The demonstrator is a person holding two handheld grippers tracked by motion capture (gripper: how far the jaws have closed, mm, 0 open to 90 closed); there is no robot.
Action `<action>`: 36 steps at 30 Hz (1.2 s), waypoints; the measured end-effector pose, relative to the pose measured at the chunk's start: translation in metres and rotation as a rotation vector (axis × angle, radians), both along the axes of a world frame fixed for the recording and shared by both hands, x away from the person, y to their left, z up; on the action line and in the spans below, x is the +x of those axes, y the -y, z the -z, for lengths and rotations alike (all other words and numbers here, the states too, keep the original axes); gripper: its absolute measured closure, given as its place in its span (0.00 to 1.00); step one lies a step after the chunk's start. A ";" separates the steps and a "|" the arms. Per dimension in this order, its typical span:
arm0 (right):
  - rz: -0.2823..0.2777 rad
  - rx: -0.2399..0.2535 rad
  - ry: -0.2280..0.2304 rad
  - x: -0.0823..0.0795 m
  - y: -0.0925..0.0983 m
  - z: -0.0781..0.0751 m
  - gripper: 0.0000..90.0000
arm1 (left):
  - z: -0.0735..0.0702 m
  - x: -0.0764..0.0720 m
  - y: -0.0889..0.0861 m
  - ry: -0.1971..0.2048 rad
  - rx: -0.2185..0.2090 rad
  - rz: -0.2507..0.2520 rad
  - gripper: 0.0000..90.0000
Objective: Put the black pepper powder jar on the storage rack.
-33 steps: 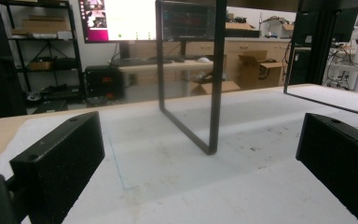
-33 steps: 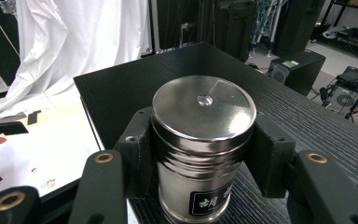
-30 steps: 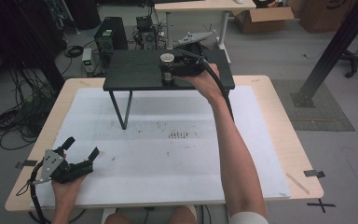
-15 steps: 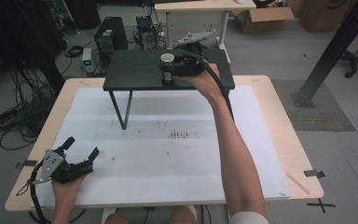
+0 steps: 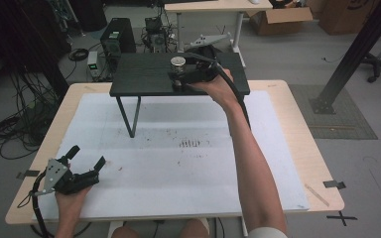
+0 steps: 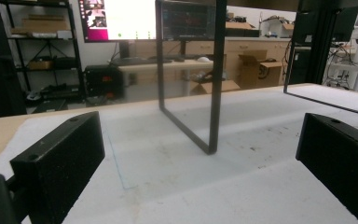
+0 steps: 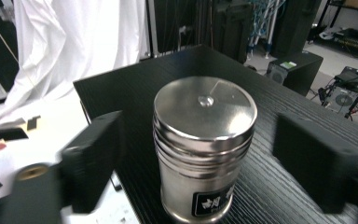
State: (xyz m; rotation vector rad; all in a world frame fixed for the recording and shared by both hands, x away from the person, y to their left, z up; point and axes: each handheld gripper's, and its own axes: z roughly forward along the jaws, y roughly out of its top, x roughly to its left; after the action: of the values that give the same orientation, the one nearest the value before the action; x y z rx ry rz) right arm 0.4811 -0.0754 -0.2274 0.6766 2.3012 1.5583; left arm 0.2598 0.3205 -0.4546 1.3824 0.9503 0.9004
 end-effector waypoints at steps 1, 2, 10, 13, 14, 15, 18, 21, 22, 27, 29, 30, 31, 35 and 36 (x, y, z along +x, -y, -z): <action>0.000 0.005 0.002 0.000 0.000 0.000 0.10 | 0.000 0.000 0.000 -0.001 0.000 0.000 0.02; 0.007 0.000 0.017 -0.002 -0.002 0.000 0.00 | 0.000 0.000 0.000 -0.002 0.000 0.000 0.02; -0.017 -0.011 0.025 -0.007 -0.003 -0.002 0.00 | 0.000 0.000 0.000 -0.003 0.000 0.000 0.02; -0.017 -0.007 0.028 -0.008 -0.001 -0.005 0.00 | 0.000 0.000 0.000 -0.001 0.000 -0.001 0.02; -0.017 -0.007 0.028 -0.008 -0.001 -0.005 0.00 | 0.000 0.000 0.000 -0.001 0.000 -0.001 0.02; -0.017 -0.006 0.029 -0.009 0.000 -0.006 0.00 | 0.000 0.000 0.000 -0.002 0.000 -0.001 0.02; -0.012 -0.012 0.034 -0.011 0.002 -0.008 0.00 | 0.000 0.000 0.000 -0.002 -0.002 -0.001 0.02; -0.009 -0.017 0.039 -0.014 0.004 -0.009 0.00 | 0.000 0.000 0.000 -0.003 0.003 0.000 0.02; -0.009 -0.019 0.043 -0.016 0.005 -0.010 0.00 | 0.000 0.000 0.000 -0.003 0.003 0.000 0.02; -0.001 -0.018 0.082 -0.032 0.015 -0.018 0.00 | 0.000 0.000 0.000 -0.002 0.000 -0.001 0.02; 0.001 -0.015 0.094 -0.038 0.018 -0.019 0.00 | 0.000 0.000 0.000 -0.002 0.001 0.000 0.02; 0.003 -0.015 0.098 -0.041 0.019 -0.020 0.00 | 0.000 0.000 0.000 -0.002 0.001 0.000 0.02; 0.003 -0.016 0.103 -0.043 0.021 -0.021 0.00 | 0.000 0.000 0.000 -0.002 0.001 0.000 0.02; 0.012 -0.009 0.120 -0.053 0.027 -0.024 0.00 | 0.000 0.000 0.000 -0.003 0.001 0.000 0.02; 0.015 -0.007 0.126 -0.055 0.029 -0.024 0.00 | 0.000 0.000 0.000 -0.002 0.000 0.000 0.02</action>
State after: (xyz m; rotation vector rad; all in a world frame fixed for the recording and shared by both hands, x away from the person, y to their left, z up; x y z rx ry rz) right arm 0.4259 -0.1046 -0.2031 0.5752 2.2042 1.5391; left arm 0.2599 0.3205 -0.4546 1.3839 0.9516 0.8991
